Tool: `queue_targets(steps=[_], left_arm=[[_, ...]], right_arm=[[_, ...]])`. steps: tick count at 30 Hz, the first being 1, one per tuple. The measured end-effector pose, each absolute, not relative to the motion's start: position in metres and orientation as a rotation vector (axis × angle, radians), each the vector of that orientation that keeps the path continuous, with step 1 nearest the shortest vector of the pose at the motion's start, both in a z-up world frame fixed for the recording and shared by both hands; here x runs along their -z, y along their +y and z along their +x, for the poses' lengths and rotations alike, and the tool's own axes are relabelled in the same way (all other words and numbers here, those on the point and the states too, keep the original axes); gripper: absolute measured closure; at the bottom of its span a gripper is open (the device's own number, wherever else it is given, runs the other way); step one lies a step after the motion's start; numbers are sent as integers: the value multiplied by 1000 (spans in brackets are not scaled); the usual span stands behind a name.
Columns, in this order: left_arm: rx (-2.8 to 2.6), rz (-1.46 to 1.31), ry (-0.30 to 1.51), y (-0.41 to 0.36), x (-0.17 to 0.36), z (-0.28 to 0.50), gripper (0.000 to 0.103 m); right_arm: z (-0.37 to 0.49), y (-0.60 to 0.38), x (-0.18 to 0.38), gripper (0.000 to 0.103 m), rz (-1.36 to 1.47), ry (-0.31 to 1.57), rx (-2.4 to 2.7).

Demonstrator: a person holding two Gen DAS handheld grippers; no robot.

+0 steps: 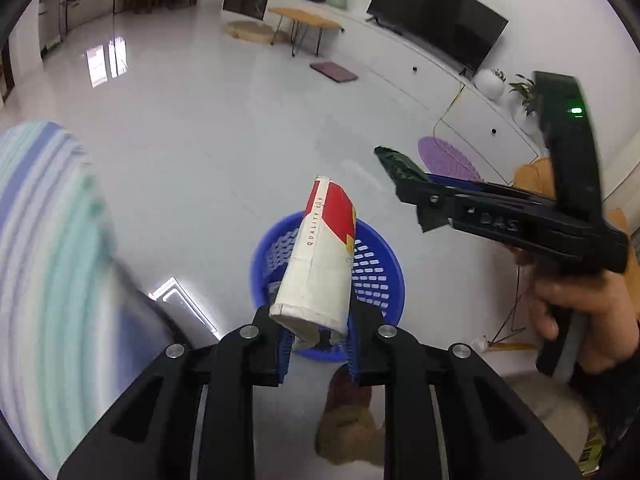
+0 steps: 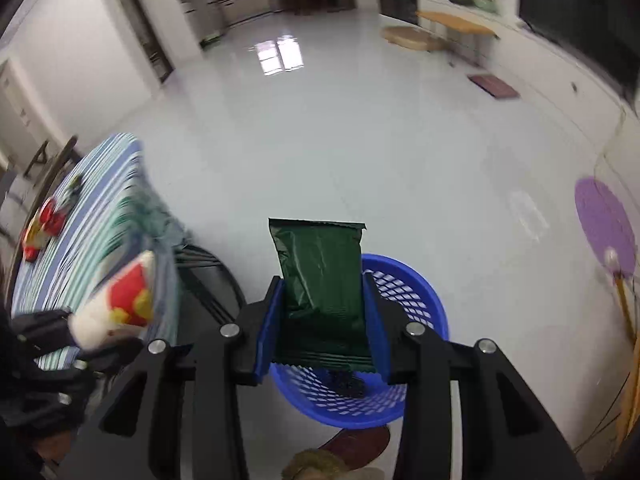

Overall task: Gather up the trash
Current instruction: 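Carry cup and packet over the wastebasket and open both tools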

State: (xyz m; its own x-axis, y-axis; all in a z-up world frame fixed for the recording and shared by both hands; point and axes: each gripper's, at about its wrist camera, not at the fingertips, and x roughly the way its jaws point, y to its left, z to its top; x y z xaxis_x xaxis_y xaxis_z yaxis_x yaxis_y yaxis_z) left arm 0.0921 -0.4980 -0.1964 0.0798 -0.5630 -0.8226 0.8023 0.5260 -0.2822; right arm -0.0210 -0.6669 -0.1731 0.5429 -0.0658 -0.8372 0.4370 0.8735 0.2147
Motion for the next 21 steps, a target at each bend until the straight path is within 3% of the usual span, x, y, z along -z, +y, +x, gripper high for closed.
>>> queue_targets(steps=[5,7,8,10,15,18,21], left_arm=[[1033,273,1122,-546,245,94,75],[1020,266,1109,-559,261,95,43],[1009,261,1090,-564,267,95,39],[1002,254,1091,-568,280,100,29],[971,235,1075,-570,280,104,19],[960,227,1020,-543,251,99,18],[950,187,963,-523,220,95,13]], right_arm=[[-32,-700,193,61,534,951,325],[-36,-709,196,55,547,949,333],[-39,-713,197,53,554,943,341],[-40,-719,197,39,570,928,357],[-49,-728,191,36,561,901,388],[-47,-720,183,24,529,879,386],[-42,-704,169,22,476,845,380]])
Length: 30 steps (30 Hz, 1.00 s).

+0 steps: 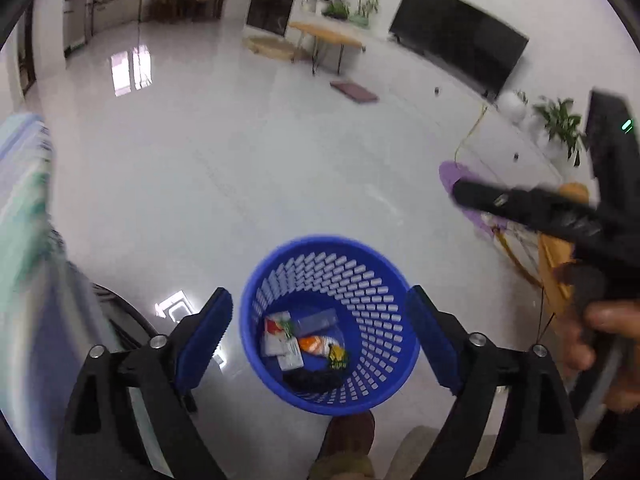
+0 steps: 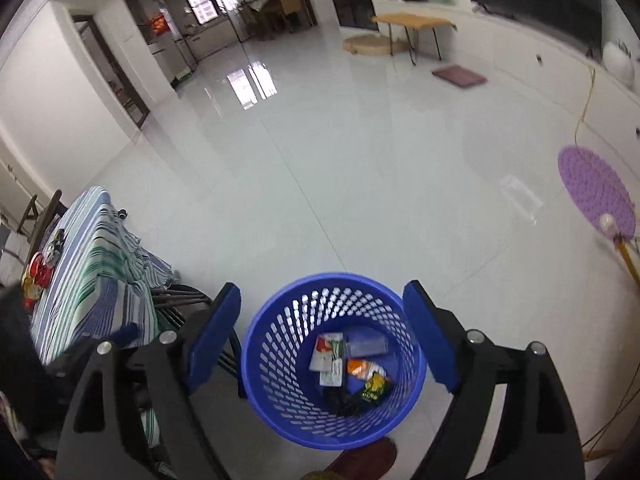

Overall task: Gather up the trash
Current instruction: 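Carry cup and packet over the wastebasket and open both tools, then return both tools above the table toward the remaining trash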

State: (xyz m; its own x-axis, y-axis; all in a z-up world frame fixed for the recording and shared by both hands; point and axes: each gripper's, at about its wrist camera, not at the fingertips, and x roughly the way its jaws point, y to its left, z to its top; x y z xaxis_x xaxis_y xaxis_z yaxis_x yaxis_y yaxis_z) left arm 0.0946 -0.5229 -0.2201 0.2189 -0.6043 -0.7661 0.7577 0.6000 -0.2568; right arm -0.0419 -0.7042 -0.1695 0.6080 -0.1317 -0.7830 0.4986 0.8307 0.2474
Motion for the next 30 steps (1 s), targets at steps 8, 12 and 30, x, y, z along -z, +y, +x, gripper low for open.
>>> queue_targets(steps=[8,12,30], left_arm=[[897,193,907,-491,167,97,13],[922,259,941,-486,164,88,13],[316,119,957,-170,156,159,9]], right_arm=[[-39,-669,142,22,423,803,390],[-53,-650,134,16,387,804,429],[90,-340,131,5,89,928,-83]])
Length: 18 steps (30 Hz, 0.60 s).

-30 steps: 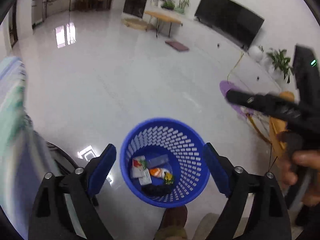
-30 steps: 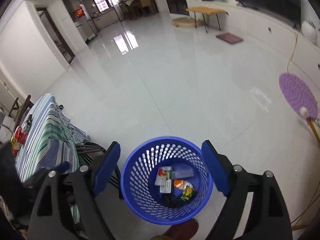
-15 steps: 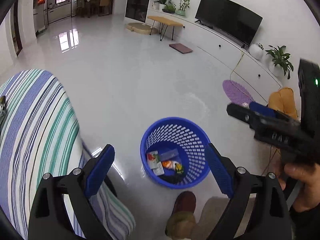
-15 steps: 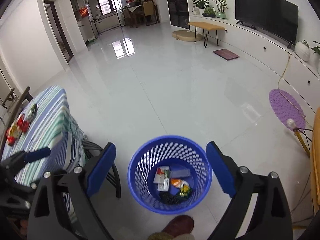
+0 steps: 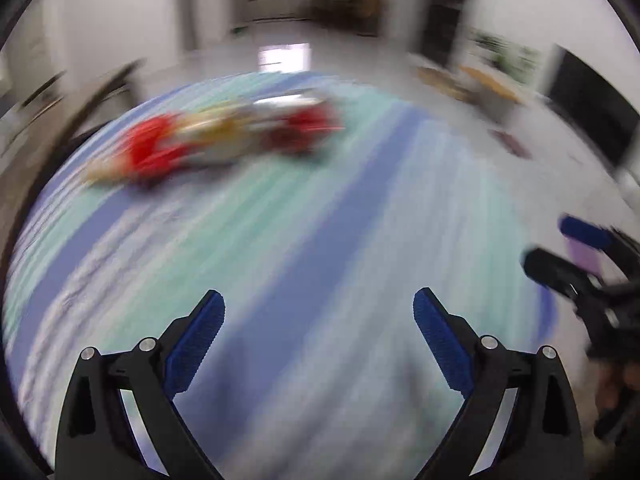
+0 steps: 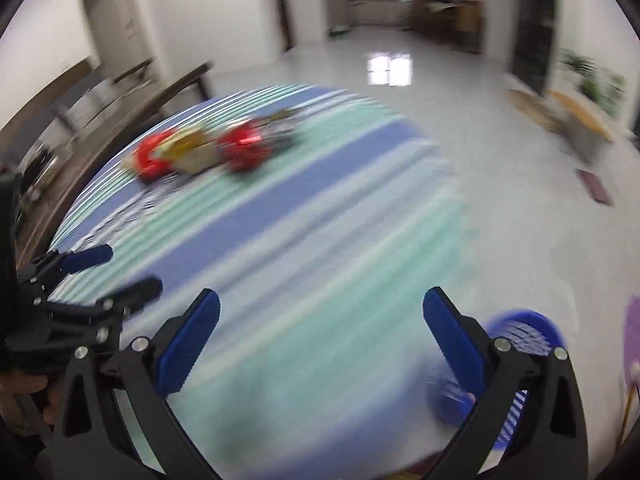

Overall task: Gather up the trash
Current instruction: 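Return both tools above the table toward the remaining trash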

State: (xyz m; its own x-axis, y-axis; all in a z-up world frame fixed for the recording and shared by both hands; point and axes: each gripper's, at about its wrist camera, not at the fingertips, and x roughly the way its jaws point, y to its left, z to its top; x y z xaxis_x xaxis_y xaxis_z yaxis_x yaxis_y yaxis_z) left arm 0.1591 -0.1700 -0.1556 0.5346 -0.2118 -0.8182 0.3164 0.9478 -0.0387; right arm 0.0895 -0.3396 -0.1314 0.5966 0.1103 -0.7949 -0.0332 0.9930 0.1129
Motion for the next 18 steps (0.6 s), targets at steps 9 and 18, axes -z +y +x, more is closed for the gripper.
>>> queue_targets(steps=[9,18], left_arm=[[22,-11,975,-58,181,257,7],[19,2,976,-66,181,299,4]], right_arm=[[196,-265,176,5,-37,978,-56],[208,-261,183,5,-7,983,-33]])
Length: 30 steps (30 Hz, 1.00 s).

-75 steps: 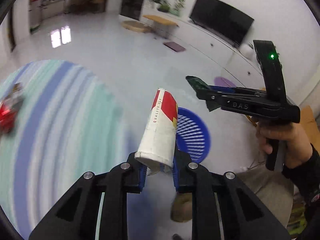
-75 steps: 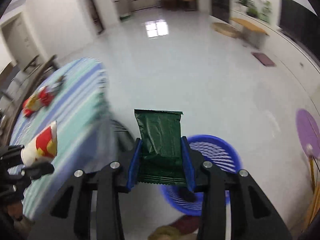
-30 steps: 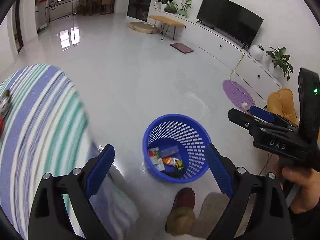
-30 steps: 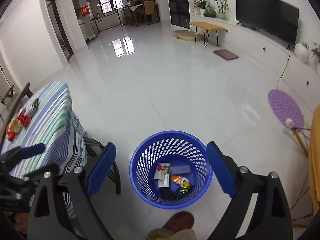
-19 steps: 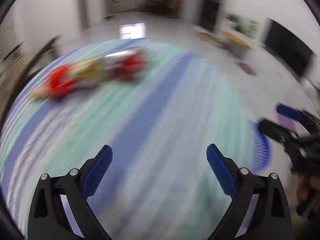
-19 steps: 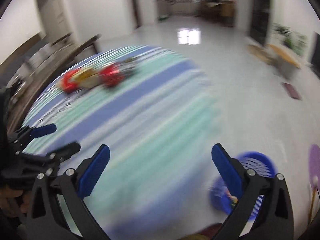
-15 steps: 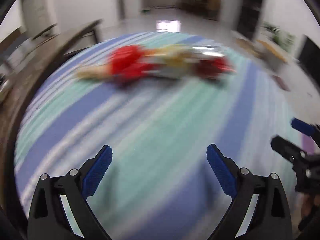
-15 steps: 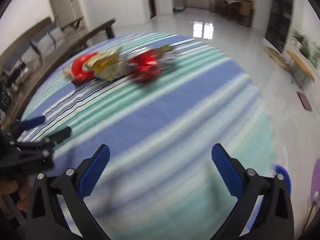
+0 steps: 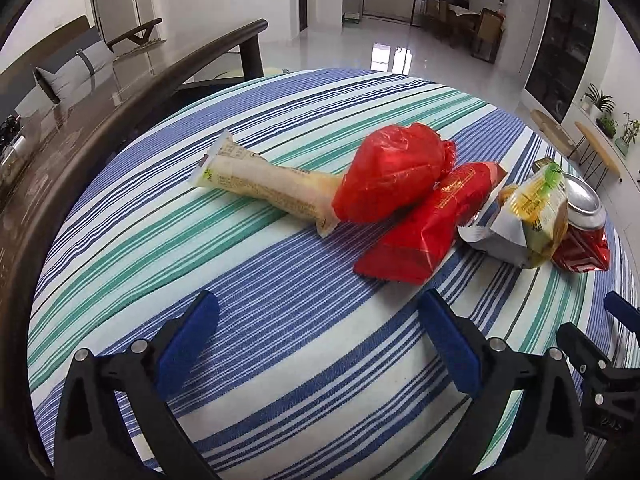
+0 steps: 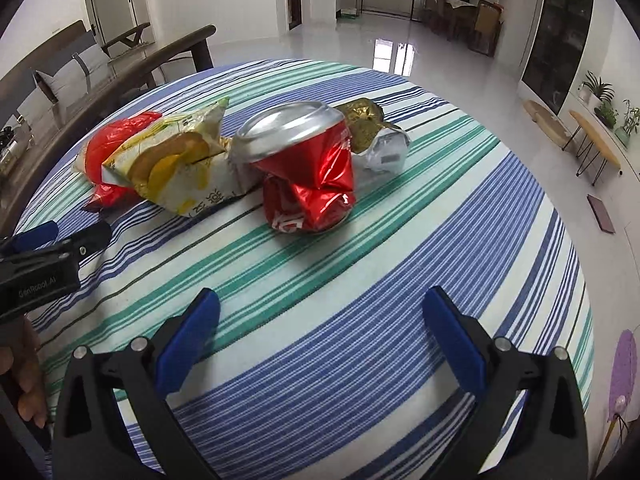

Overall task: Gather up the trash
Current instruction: 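Return both tools above the table toward the remaining trash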

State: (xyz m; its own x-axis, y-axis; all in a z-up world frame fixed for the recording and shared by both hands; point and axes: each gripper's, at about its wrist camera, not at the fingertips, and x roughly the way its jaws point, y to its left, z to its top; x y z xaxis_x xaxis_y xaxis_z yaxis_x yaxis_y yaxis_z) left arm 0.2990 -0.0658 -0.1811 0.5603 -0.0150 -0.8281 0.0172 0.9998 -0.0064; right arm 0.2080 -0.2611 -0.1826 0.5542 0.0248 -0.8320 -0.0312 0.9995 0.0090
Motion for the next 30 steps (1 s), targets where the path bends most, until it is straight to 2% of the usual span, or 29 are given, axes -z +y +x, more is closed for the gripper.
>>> queue_targets(steps=[30], left_arm=[[10,4,972,-62,188,297,4]], right_arm=[[210,-261,182,5,-9,984,-37]])
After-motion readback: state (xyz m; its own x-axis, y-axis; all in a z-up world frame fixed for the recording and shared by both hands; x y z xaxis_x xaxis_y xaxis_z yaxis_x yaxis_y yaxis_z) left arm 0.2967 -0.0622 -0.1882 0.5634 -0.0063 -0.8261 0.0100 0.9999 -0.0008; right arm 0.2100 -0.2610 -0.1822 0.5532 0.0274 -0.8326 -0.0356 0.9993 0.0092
